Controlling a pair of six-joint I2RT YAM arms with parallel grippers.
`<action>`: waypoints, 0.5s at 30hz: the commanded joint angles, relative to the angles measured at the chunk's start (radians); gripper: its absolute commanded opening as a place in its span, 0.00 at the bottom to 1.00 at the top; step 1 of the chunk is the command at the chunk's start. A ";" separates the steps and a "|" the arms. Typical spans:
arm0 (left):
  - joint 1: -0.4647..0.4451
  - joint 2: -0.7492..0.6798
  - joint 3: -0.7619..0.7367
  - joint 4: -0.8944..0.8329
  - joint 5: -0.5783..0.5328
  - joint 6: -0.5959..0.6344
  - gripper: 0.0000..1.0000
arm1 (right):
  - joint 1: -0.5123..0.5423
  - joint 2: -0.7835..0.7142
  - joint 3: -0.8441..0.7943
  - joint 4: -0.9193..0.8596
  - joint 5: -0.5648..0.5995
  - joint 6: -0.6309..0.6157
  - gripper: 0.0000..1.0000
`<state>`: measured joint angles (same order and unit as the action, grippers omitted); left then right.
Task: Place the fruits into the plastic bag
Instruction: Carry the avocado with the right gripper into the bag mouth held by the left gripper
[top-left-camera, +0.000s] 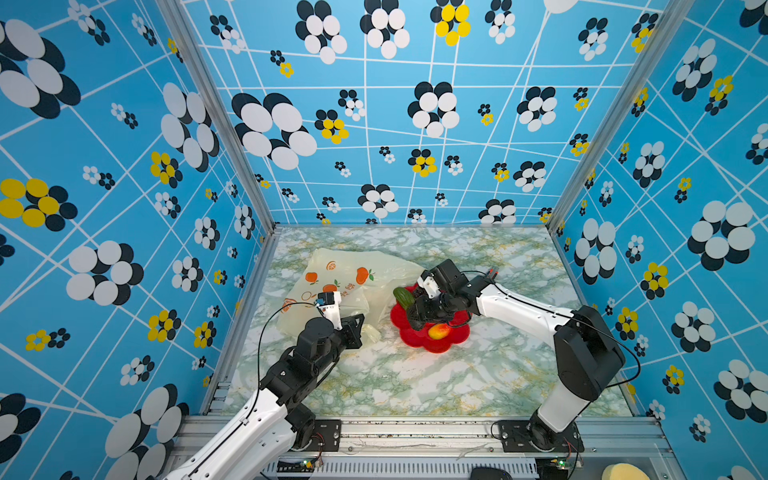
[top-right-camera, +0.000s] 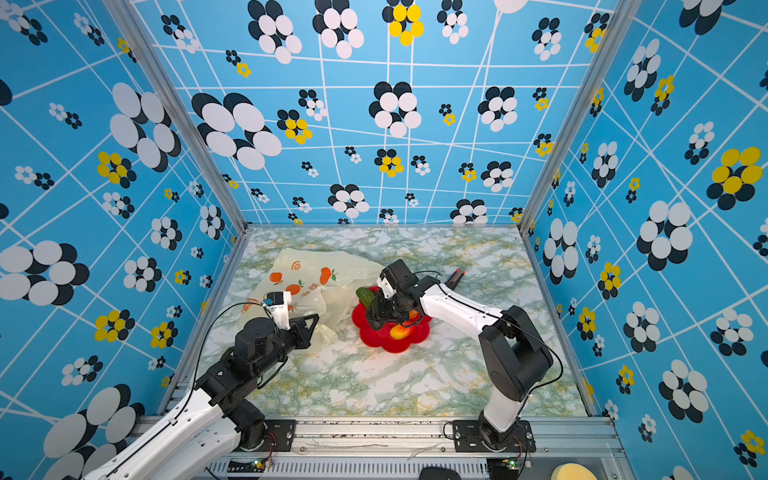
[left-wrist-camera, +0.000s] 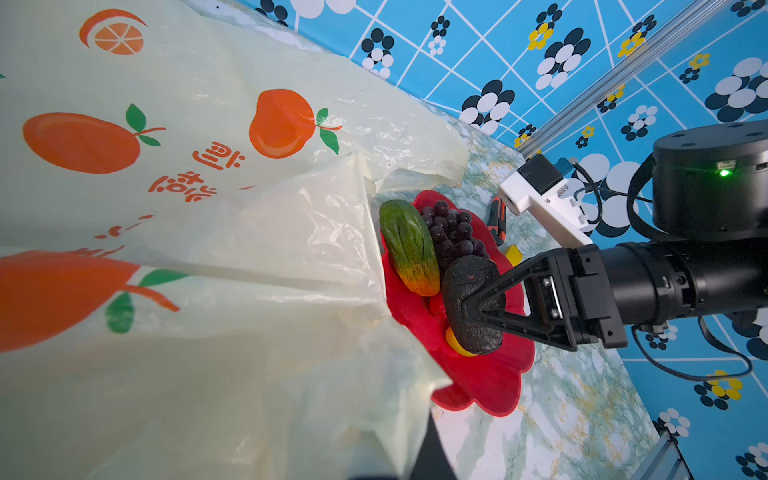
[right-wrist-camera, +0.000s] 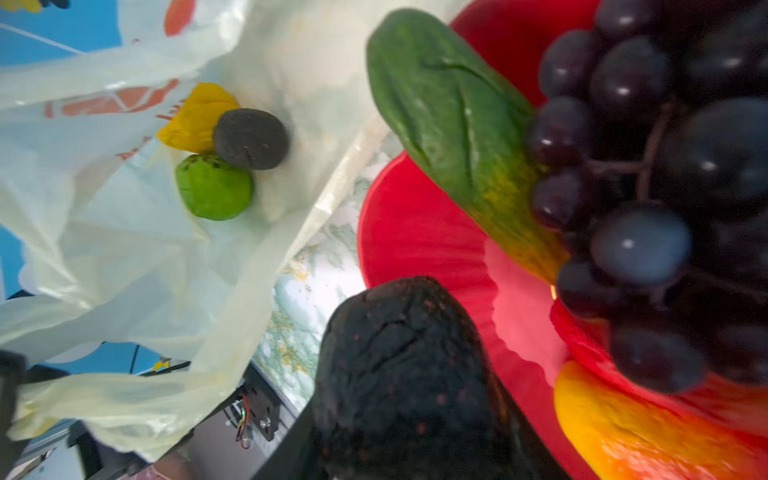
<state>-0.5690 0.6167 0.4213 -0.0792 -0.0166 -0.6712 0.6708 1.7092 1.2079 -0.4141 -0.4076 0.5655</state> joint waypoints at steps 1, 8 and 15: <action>0.003 -0.024 -0.011 0.042 -0.017 0.047 0.00 | -0.004 -0.003 0.045 0.089 -0.092 0.045 0.37; 0.003 -0.034 -0.013 0.069 -0.002 0.064 0.00 | 0.019 0.100 0.137 0.227 -0.201 0.160 0.36; 0.003 -0.037 -0.005 0.078 0.003 0.078 0.00 | 0.085 0.190 0.252 0.235 -0.230 0.177 0.36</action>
<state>-0.5690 0.5922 0.4141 -0.0368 -0.0177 -0.6216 0.7284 1.8717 1.4113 -0.2150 -0.5911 0.7155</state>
